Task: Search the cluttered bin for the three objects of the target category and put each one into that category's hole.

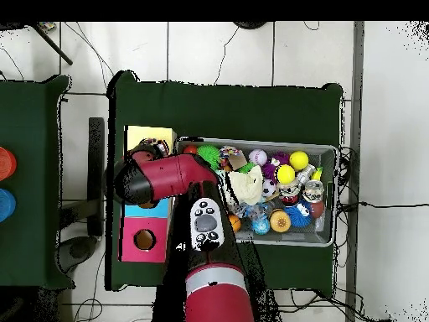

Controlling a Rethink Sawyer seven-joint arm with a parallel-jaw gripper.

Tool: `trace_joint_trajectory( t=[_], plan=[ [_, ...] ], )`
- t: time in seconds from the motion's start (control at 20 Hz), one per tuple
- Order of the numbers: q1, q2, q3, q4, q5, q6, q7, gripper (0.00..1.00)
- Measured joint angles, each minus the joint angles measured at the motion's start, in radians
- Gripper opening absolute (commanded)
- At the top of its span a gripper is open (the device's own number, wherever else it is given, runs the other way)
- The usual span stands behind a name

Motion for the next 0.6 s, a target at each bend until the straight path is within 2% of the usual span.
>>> trace_joint_trajectory(
  t=[0.6],
  plan=[
    [0.000,-0.015,0.000,0.012,0.008,0.001,0.000,0.00]
  ],
)
